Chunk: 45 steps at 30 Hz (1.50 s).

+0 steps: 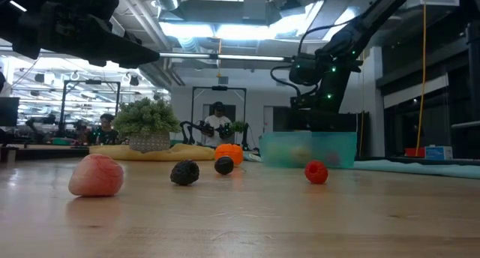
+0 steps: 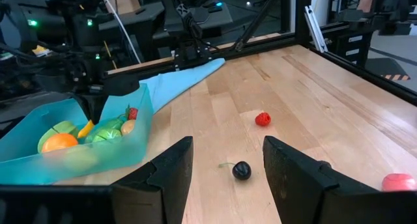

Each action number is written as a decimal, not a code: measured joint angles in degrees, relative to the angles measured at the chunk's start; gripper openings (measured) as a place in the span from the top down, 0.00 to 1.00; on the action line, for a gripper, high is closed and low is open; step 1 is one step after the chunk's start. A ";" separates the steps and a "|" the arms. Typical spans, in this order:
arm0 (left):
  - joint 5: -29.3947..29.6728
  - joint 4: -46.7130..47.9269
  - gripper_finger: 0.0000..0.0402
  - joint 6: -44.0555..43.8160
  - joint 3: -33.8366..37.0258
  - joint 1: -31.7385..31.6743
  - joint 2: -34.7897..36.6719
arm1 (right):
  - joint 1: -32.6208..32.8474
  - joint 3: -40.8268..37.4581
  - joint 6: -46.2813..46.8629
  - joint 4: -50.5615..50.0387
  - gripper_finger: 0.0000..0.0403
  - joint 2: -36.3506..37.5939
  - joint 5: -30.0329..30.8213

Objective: Pick and placing Produce into tupperware
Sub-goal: Put the yellow corn into the blue bin, then put the orange tangerine into the blue bin

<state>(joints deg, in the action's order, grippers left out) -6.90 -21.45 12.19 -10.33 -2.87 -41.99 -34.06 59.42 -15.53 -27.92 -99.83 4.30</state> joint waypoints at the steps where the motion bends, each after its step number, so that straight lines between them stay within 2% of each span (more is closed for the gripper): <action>1: 0.00 0.00 0.55 0.00 0.00 0.00 0.00 | 0.02 0.00 0.00 0.14 0.93 0.00 0.06; 8: 0.00 0.00 0.55 0.01 0.00 0.00 -0.01 | 0.04 0.00 -0.15 1.46 0.81 0.22 0.11; 15: 0.00 0.00 0.55 0.02 0.00 0.00 -0.01 | 0.52 0.01 0.00 0.79 0.62 0.22 0.17; 22: 0.02 0.00 0.55 0.02 0.00 0.00 -0.01 | 0.63 6.13 0.51 -8.26 0.48 0.22 0.59; 27: 0.03 -0.03 0.55 0.02 0.00 0.00 0.01 | 0.63 12.12 6.19 -13.15 0.46 0.28 0.58; 33: 0.06 -0.03 0.55 -2.78 0.00 0.00 0.01 | 1.51 18.25 6.99 -18.58 0.47 0.28 0.54; 45: 2.95 -0.11 0.55 -3.05 0.00 0.00 0.02 | 2.71 18.73 3.37 -12.27 0.47 0.50 -8.74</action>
<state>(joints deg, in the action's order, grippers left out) -3.95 -21.56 9.14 -10.33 -2.87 -41.98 -31.36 78.15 -12.16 -40.19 -99.33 -4.45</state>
